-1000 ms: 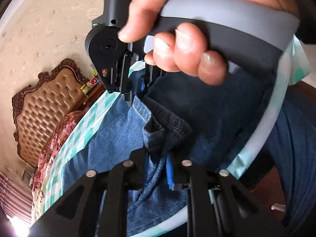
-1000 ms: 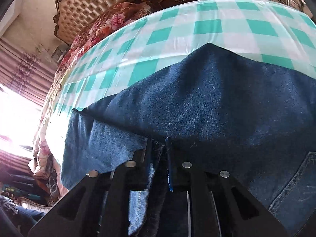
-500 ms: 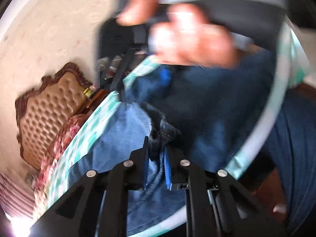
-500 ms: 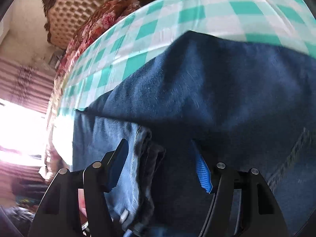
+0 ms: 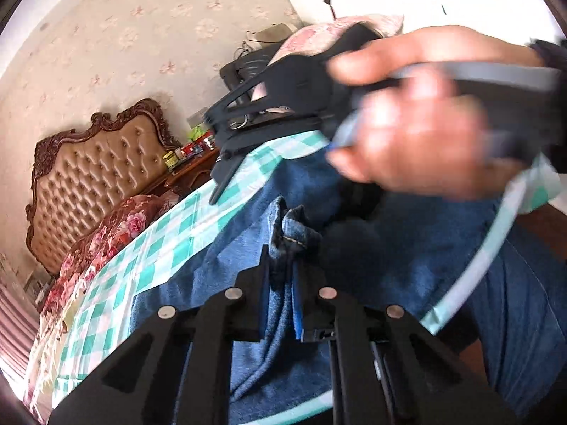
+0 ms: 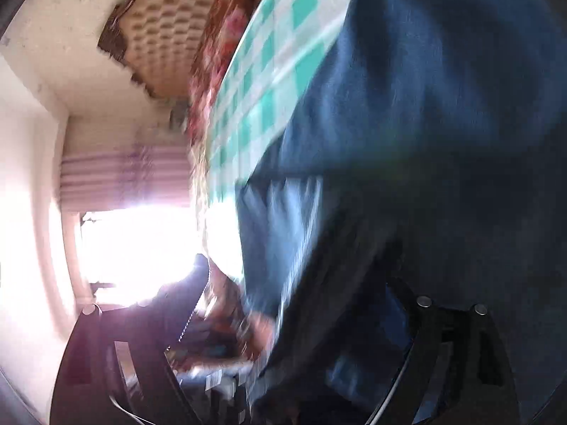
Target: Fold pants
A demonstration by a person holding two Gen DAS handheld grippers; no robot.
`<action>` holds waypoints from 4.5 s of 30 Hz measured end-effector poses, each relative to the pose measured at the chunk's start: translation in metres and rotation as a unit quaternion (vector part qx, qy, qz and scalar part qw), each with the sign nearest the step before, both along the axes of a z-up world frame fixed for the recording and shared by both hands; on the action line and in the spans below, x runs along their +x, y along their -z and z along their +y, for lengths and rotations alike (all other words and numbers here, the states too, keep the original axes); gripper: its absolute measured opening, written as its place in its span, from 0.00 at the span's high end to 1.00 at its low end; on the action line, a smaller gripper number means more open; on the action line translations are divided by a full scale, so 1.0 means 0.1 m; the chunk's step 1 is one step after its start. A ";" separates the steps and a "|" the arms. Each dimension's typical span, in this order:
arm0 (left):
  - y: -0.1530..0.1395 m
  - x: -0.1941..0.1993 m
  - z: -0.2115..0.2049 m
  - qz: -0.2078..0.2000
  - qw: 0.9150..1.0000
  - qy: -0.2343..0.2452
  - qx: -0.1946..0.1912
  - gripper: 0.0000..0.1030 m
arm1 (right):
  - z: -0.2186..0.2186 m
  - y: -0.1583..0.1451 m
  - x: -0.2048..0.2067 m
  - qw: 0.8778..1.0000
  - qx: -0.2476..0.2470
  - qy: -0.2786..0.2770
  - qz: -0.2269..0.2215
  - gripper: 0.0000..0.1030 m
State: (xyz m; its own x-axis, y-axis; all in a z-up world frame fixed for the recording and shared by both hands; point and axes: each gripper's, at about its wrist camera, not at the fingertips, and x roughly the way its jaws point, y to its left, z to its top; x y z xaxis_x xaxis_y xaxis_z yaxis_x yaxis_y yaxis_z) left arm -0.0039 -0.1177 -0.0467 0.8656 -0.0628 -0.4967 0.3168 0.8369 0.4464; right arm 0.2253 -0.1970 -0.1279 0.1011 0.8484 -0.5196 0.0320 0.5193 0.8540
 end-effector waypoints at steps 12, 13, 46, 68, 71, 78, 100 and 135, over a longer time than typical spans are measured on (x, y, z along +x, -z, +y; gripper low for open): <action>0.37 0.03 -0.34 0.011 0.995 0.035 0.093 0.90 | 0.22 -0.22 0.10 0.978 -0.168 -0.039 -0.117 0.73; 0.42 0.02 -0.36 0.013 0.994 0.039 0.106 0.90 | 0.20 -0.18 0.11 0.979 -0.170 -0.037 -0.108 0.73; 0.41 -0.61 1.80 0.024 0.970 -0.240 -0.012 0.45 | 0.59 -0.47 -0.55 0.873 -0.392 -0.006 -0.291 0.69; 0.79 0.04 1.47 0.056 0.946 -0.219 0.231 0.27 | 1.08 -0.08 -0.92 0.821 -0.464 -0.063 -0.326 0.46; 0.83 -0.06 1.55 0.047 0.938 -0.208 0.275 0.25 | 1.09 -0.07 -0.92 0.818 -0.471 -0.064 -0.323 0.45; 0.88 -0.14 1.66 0.042 0.930 -0.206 0.303 0.22 | 1.09 -0.06 -0.91 0.819 -0.472 -0.063 -0.322 0.45; 0.12 1.03 2.43 0.136 0.970 -0.108 -0.172 0.84 | 1.09 -0.05 -0.91 0.822 -0.468 -0.052 -0.320 0.42; 0.15 0.62 2.43 0.160 0.911 -0.274 -0.264 0.18 | 0.69 -0.12 -0.79 0.767 -0.570 0.048 -0.291 0.11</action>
State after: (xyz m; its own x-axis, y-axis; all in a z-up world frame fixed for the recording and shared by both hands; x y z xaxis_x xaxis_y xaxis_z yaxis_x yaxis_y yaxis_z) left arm 0.0578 0.1251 -0.0618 0.6548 0.0320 -0.7551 -0.1701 0.9797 -0.1060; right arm 0.1460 -0.1285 -0.1156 0.6314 -0.1496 -0.7609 -0.0984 0.9578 -0.2700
